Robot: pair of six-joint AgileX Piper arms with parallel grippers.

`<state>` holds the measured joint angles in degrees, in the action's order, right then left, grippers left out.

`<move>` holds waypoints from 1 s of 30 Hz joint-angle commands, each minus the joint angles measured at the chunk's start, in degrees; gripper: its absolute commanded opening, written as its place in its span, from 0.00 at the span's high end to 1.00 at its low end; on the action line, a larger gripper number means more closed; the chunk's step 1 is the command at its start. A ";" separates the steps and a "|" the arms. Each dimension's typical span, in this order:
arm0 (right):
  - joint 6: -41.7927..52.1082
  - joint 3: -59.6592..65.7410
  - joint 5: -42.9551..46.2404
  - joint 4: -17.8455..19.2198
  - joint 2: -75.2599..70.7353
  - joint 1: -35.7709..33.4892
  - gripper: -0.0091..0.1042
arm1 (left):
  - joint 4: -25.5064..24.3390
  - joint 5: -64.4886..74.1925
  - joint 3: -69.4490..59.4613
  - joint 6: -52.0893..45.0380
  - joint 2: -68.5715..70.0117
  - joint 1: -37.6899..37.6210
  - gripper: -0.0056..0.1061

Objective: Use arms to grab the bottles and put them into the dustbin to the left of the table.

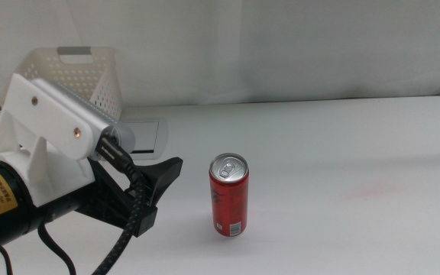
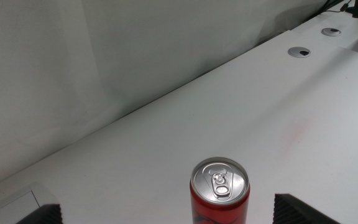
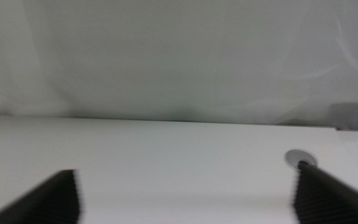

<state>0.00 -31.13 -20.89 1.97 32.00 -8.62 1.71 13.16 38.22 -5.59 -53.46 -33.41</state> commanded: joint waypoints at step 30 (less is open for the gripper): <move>12.12 27.43 13.96 -10.47 -31.43 -2.51 0.94 | 0.28 0.01 -1.11 0.02 -1.87 -0.55 0.17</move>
<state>9.76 -6.29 -11.57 -9.60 0.76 -10.91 1.71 13.67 37.59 -5.59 -54.36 -33.41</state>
